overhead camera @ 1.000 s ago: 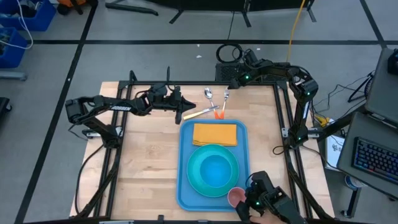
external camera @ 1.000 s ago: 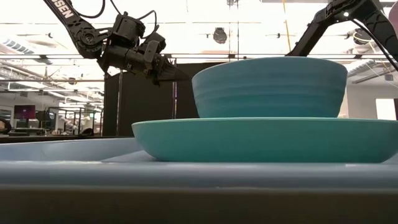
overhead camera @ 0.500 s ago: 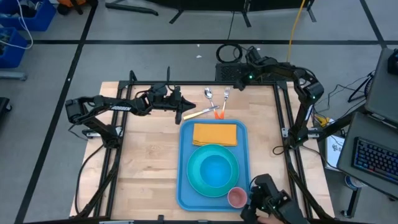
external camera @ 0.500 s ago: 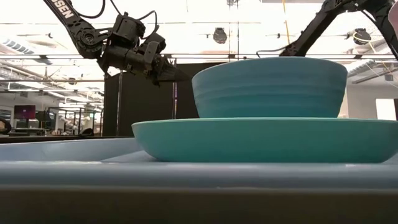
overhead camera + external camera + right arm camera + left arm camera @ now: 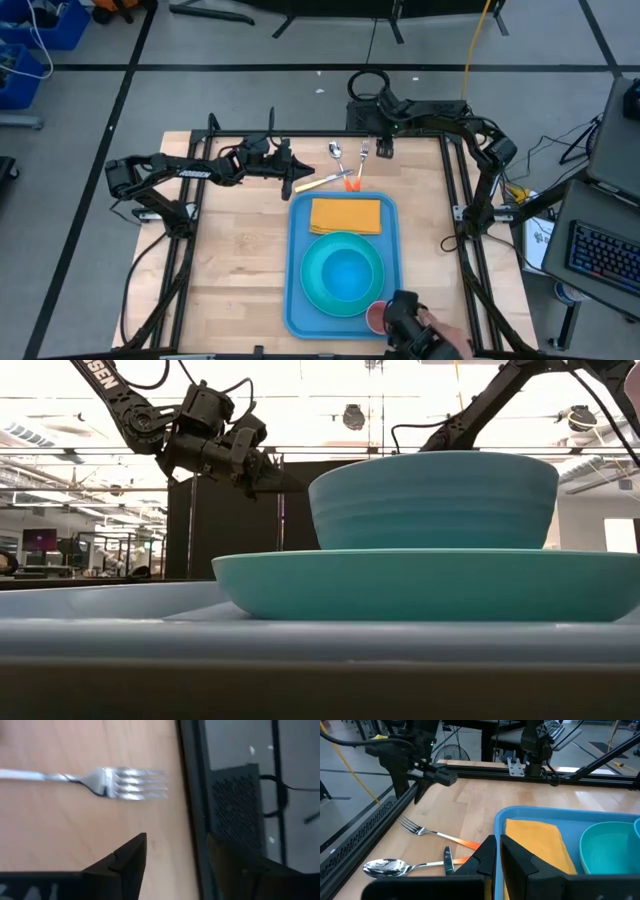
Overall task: Set up tray
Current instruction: Put the orange fork on the yellow napkin on the blue serving tray
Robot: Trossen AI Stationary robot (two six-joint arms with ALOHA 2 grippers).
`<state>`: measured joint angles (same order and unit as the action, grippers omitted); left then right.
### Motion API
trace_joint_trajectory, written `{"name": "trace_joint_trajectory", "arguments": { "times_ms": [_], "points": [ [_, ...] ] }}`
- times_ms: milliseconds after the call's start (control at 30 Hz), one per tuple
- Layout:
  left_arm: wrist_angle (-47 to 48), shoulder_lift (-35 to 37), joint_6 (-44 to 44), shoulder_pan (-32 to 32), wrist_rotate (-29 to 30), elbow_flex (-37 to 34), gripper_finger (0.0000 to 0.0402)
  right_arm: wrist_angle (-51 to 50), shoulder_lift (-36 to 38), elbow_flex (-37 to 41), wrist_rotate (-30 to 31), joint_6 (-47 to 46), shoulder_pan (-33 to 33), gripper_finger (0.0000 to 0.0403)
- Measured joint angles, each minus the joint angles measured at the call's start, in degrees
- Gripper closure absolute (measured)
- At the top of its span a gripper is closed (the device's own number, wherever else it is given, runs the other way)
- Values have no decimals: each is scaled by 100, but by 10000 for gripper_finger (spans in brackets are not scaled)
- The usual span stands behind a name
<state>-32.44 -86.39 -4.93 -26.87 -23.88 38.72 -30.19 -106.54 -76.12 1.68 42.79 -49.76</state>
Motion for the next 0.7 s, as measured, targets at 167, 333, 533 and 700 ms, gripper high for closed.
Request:
{"name": "trace_joint_trajectory", "arguments": {
  "times_ms": [167, 333, 533, 700],
  "points": [
    [51, 0, -14, 0, 0, 0, 376, -2, 10, 1, 542, -44, 39, 212],
    [125, 0, -42, -4, 110, 0, 376, 111, 157, 4, 571, -586, -49, 226],
    [149, -2, 494, -4, 804, 0, 376, 122, 714, 29, -403, -1582, -236, 292],
    [406, -2, 649, -20, 919, 183, 395, 612, 1490, 662, -745, -2082, -90, 371]
  ]
}}
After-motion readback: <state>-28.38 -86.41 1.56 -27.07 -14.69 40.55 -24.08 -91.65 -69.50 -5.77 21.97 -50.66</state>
